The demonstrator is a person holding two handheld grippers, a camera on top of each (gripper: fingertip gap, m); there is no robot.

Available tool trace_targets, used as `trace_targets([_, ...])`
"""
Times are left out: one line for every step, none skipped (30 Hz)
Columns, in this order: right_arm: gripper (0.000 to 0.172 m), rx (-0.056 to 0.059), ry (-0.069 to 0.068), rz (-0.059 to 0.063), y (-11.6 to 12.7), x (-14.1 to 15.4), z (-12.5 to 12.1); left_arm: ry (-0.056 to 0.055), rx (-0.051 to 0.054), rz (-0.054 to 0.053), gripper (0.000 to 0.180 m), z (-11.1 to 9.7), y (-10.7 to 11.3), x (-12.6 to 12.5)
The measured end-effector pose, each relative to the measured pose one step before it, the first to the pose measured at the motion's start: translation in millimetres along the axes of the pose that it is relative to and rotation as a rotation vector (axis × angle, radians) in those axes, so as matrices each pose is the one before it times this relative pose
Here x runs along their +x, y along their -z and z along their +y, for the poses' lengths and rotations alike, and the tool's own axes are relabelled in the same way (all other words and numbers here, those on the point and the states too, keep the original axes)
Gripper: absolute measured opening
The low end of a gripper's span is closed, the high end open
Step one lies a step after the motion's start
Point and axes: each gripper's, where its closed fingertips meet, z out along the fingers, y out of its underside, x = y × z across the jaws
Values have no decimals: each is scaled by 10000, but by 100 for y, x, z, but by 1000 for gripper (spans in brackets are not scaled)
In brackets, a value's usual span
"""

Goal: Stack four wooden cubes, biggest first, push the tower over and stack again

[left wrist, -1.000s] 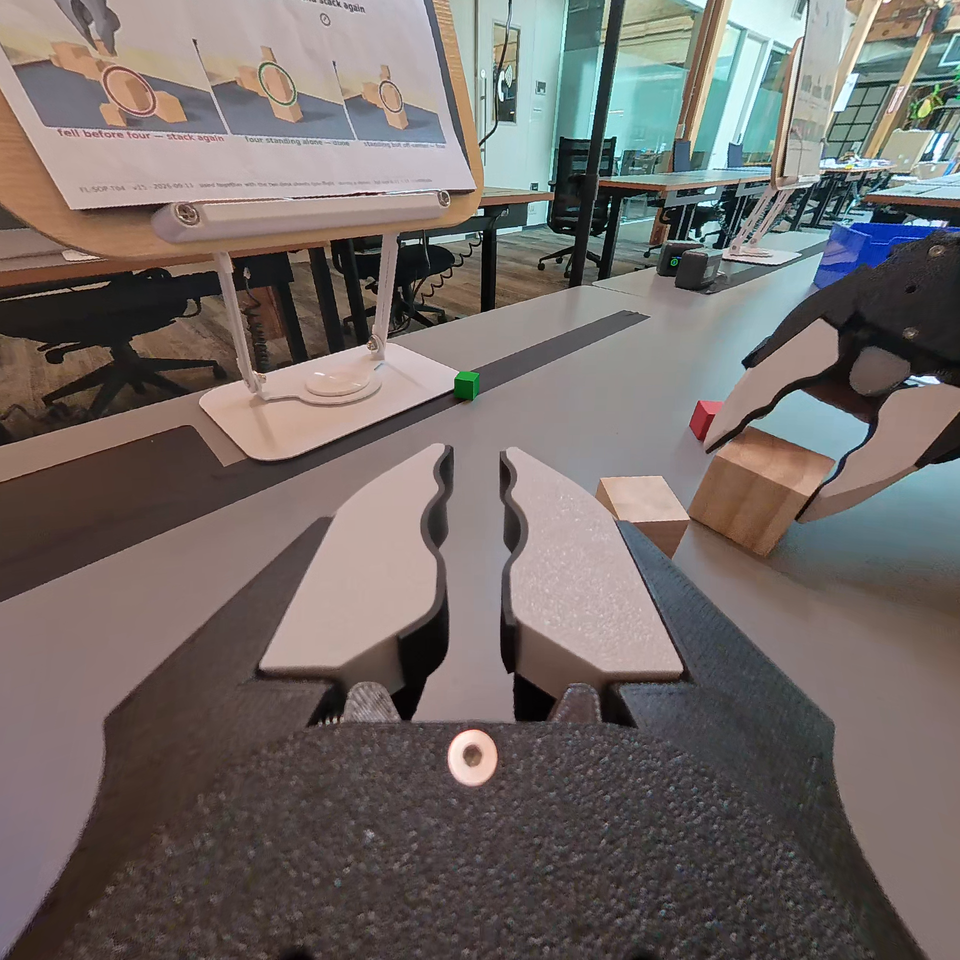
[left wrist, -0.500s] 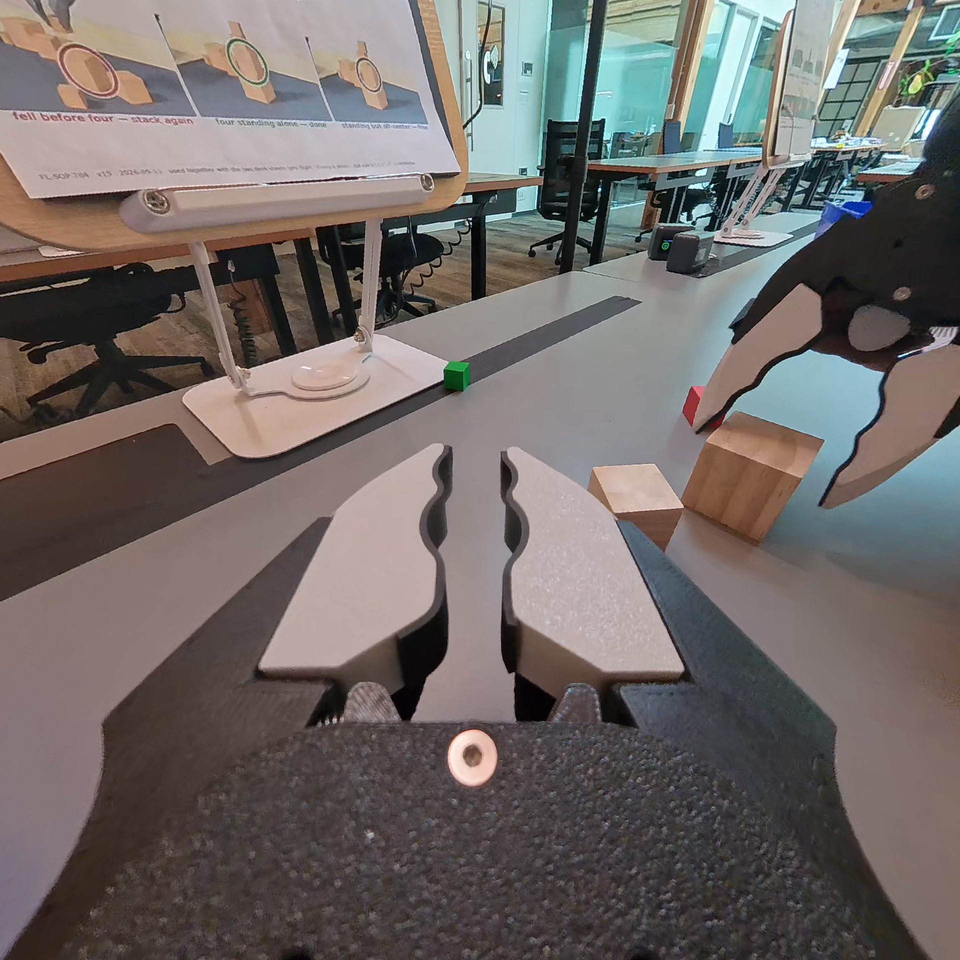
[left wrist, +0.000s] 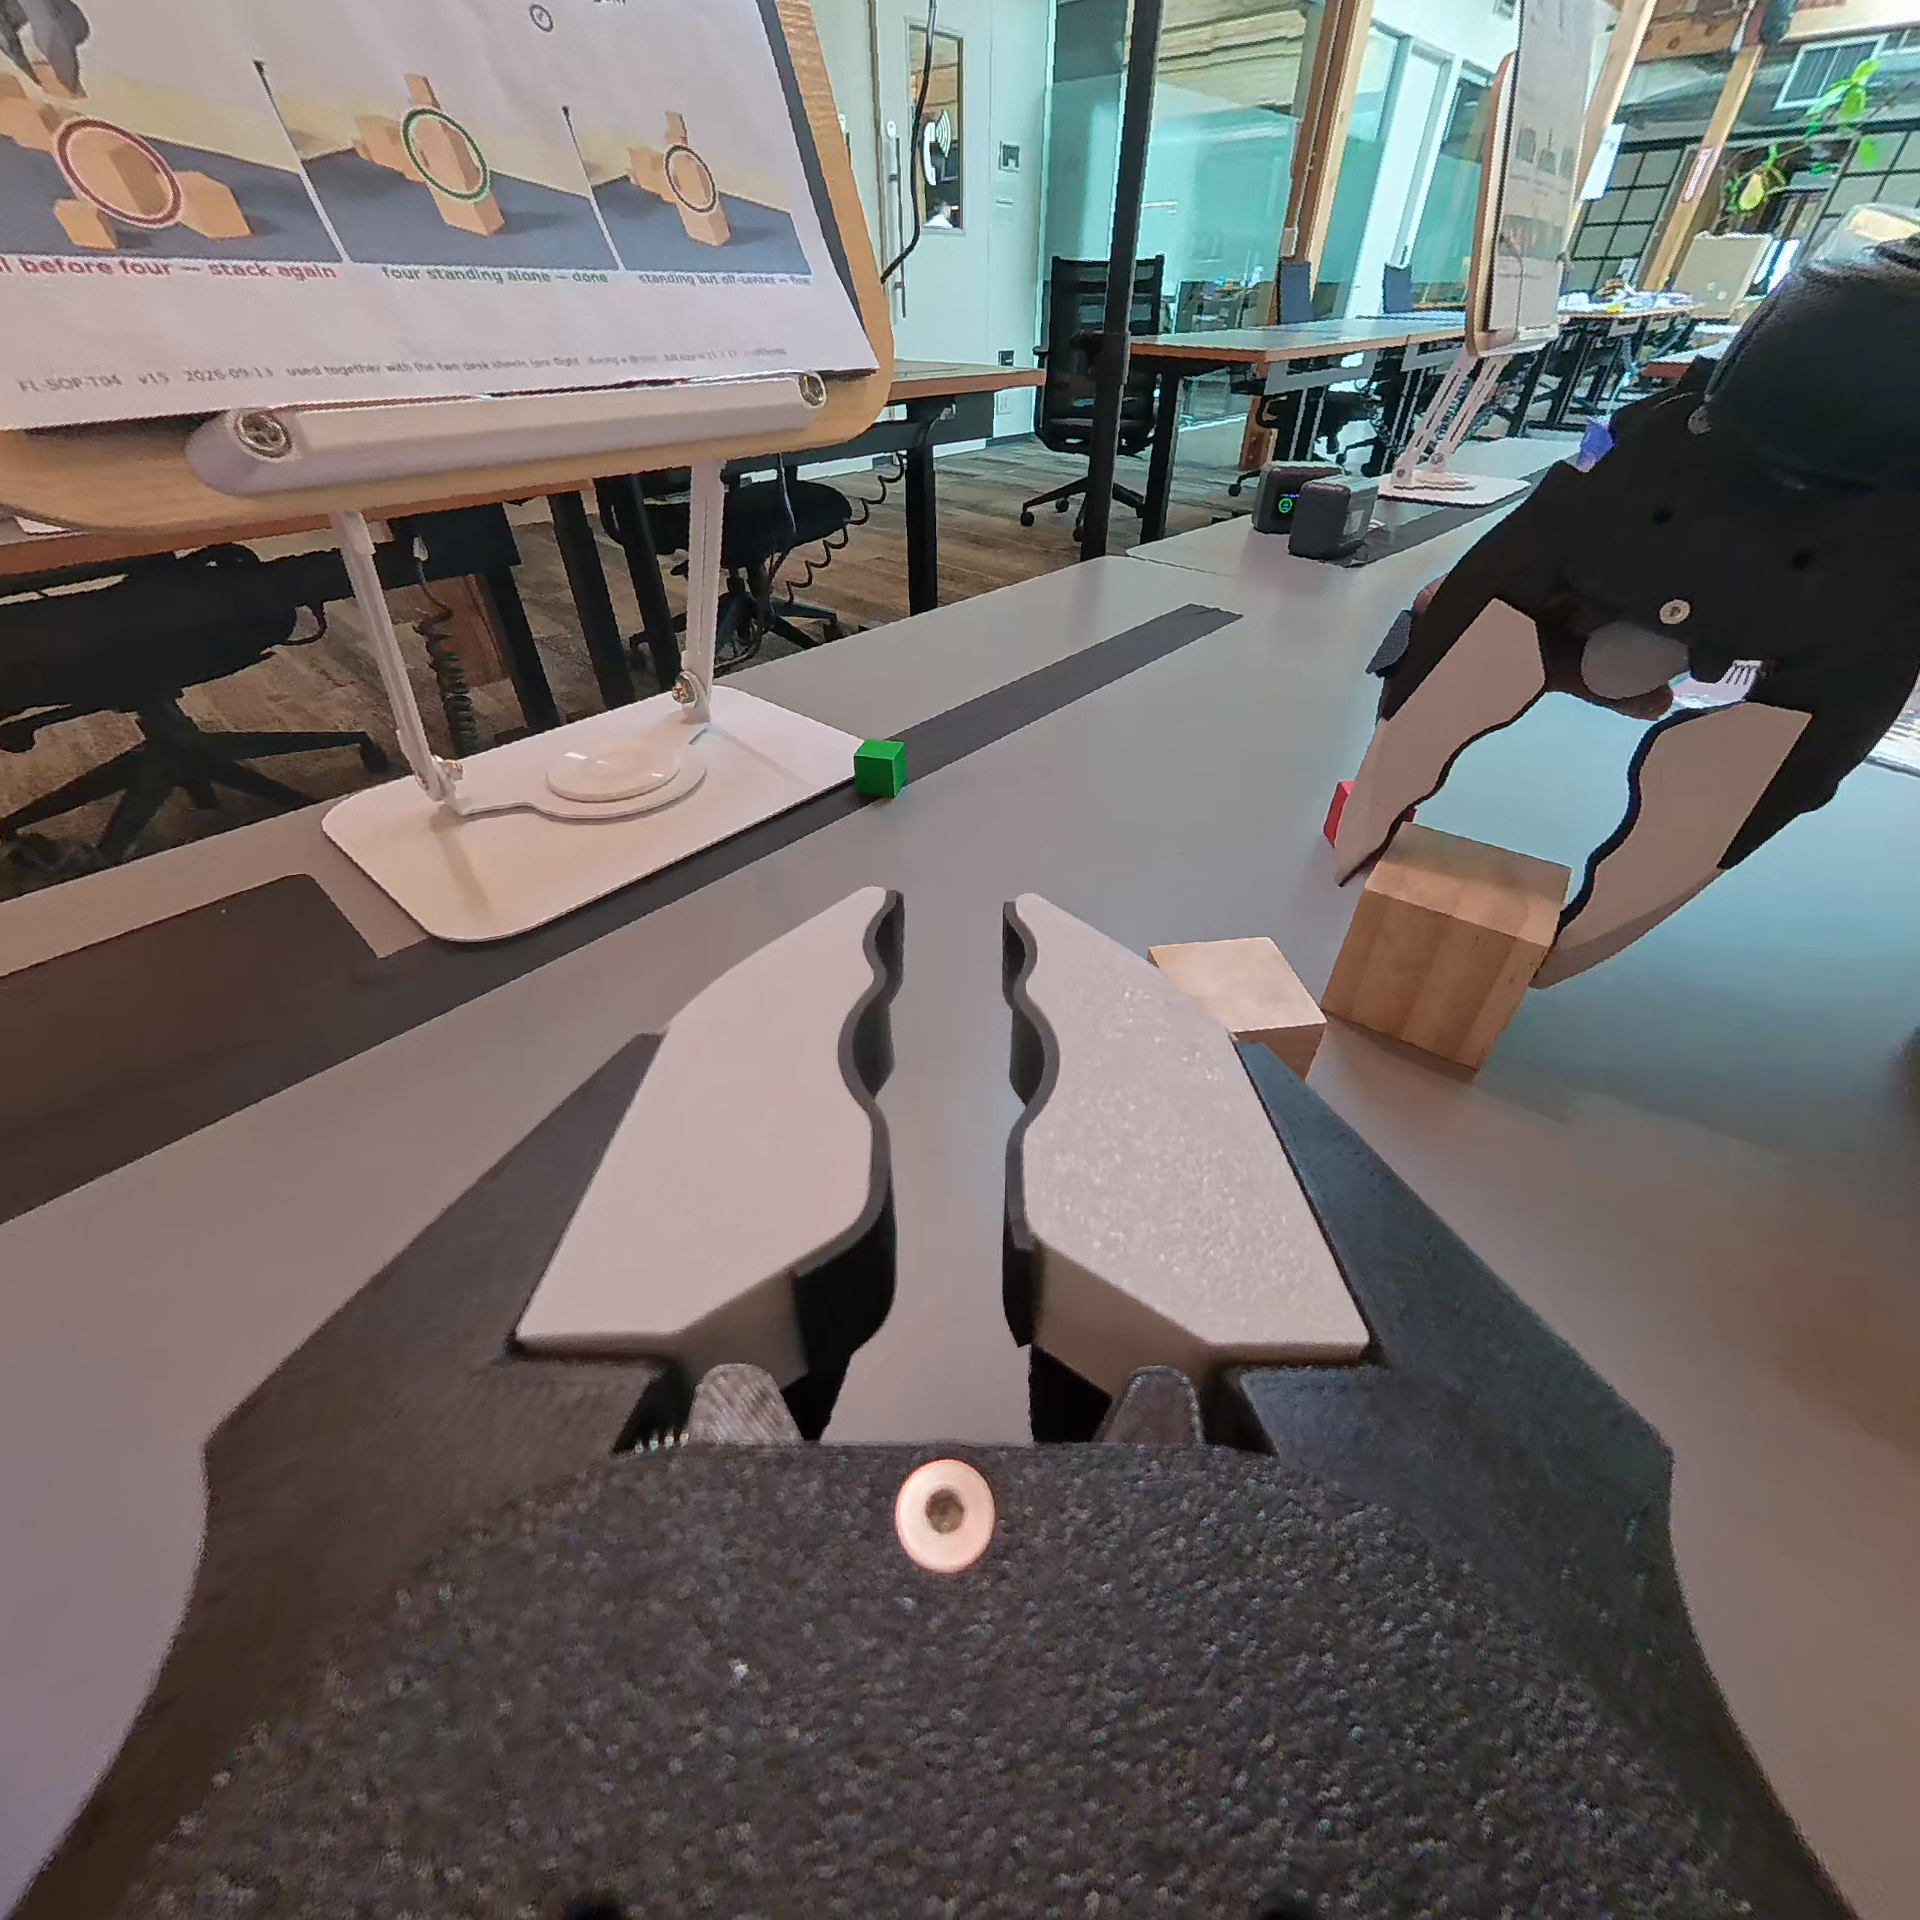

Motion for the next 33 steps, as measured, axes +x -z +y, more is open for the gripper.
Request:
trace_targets([69,128,-184,69,213,1,-158,57,-40,21,16,-7,38,32])
trace_targets([71,266,-215,79,442,12,-298,39,-12,0,15,-30,53,-5])
trace_targets([72,379,-253,101,633,48,-406,-1,17,3,14,-55,50,10])
trace_targets([72,421,-294,136,746,115,-409,-14,8,-12,14,-35,41,-17])
trace_targets([72,417,-313,142,800,157,-314,-23,26,-41,14,-40,20,-53])
trace_targets([72,355,-324,174,794,237,-113,-19,17,-33,14,-20,2,-58])
trace_targets([72,248,-310,199,758,330,137,-2,-12,-13,14,33,-16,-23])
trace_targets([71,158,-291,154,688,314,405,-2,-5,-3,14,34,-20,5])
trace_targets([70,76,-302,119,615,305,624,-2,-19,15,13,41,-21,43])
trace_targets([69,20,-304,105,529,314,802,9,-44,20,13,71,-25,54])
trace_targets([67,-11,-308,65,420,254,881,1,-33,15,12,47,-22,61])
trace_targets([66,-43,-316,50,333,227,926,-4,-26,22,11,39,-27,68])
trace_targets([65,-64,-265,77,222,220,921,-2,-42,33,10,58,-22,90])
trace_targets([63,-78,-175,104,129,208,888,-8,-44,9,9,88,-40,42])
trace_targets([62,-99,-115,117,40,204,861,-20,-42,-6,8,107,-36,20])
trace_targets([62,-113,-98,97,-53,173,822,-23,-44,-8,8,108,-43,10])
trace_targets([61,-104,-105,56,-147,124,746,-21,-47,-24,8,122,-36,-18])
trace_targets([61,-88,-115,45,-215,130,649,-24,-41,-35,8,125,-34,-27])
trace_targets([61,-59,-114,53,-246,157,548,-28,-42,-48,8,128,-14,-56])
trace_targets([61,-21,-115,6,-248,94,407,-43,-16,-75,8,69,2,-91])
trace_targets([61,-12,-115,-34,-212,30,288,-53,22,-75,8,8,28,-99])
trace_targets([61,-17,-72,-14,-168,30,192,-37,51,-56,8,-68,23,-94])
trace_targets([60,-14,-3,2,-87,-18,106,3,46,-19,8,-83,9,-57])
trace_targets([60,-28,29,-8,-42,-83,68,34,19,3,8,-45,-27,-35])
trace_targets([60,-56,50,-31,-9,-152,77,20,-5,-4,8,21,-49,-40])
trace_targets([59,-62,80,-28,-13,-170,79,-3,-26,-12,8,75,-56,-42])
trace_targets([58,-60,96,33,-58,-46,88,2,-26,-9,7,86,-44,-37])
trace_targets([58,-54,81,58,-112,81,39,17,-16,7,7,64,-42,1])
trace_targets([57,-37,8,-18,-166,69,-96,20,-13,1,7,59,-54,-25])
trace_targets([57,15,-58,-102,-181,-25,-334,11,-6,1,7,49,-62,-9])
trace_targets([56,127,3,-160,-118,-251,-724,8,-46,8,7,112,-92,6])
trace_targets([56,216,174,-178,-24,-504,-1107,-6,-84,-7,7,189,-74,-1])
trace_targets([56,178,350,-135,-41,-626,-1324,-31,-56,-1,7,147,-53,18])
